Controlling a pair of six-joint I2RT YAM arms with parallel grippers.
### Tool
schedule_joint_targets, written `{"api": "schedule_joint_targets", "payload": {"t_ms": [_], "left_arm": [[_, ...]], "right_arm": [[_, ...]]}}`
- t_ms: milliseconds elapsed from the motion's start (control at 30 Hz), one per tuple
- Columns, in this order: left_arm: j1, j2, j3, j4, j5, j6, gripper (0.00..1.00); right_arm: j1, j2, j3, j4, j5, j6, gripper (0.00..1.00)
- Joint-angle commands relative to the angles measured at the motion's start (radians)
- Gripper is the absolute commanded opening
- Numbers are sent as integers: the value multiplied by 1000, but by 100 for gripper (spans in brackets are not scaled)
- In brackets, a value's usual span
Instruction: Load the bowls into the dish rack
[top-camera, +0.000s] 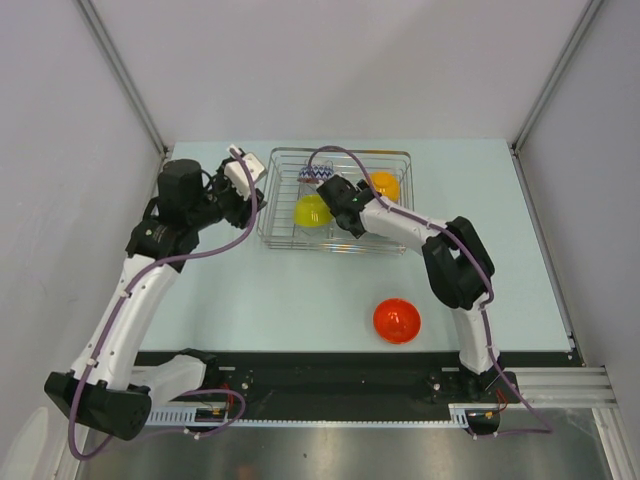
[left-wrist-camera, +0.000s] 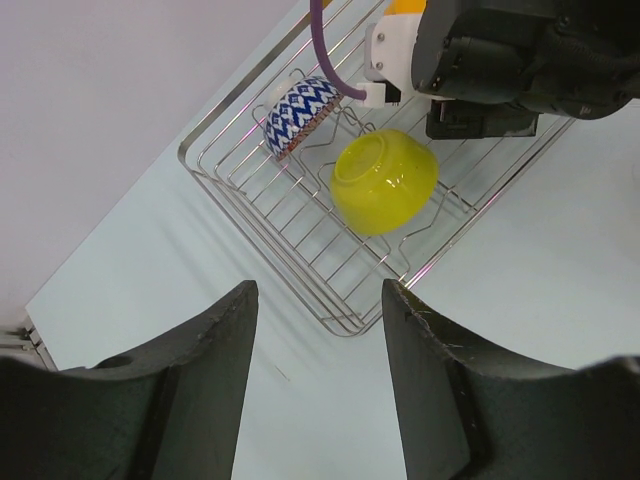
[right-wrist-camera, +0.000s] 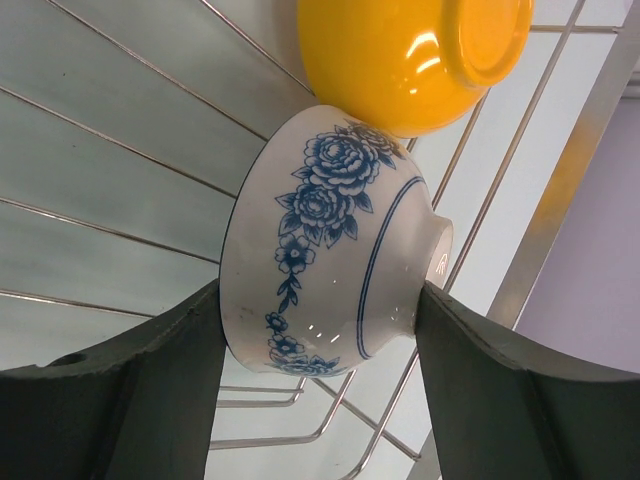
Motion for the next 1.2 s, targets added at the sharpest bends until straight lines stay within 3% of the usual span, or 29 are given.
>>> {"api": "schedule_joint_targets", "payload": {"t_ms": [0, 433, 733, 867, 1167], "left_arm": [[9, -36, 22, 15, 28, 19, 58], [9, -45, 25, 12, 22, 22, 59], [11, -42, 39, 1, 14, 30, 63], [9, -42, 37, 1, 19, 27, 63], [9, -42, 34, 2, 19, 25, 63]], "right_arm": [[12, 54, -2, 48, -12, 46, 0], [37, 104, -26, 73, 5, 57, 1], [43, 107, -28, 67, -41, 61, 22], [43, 104, -29, 64, -66, 67, 38], [44, 92, -36, 56, -109, 72, 59]]}}
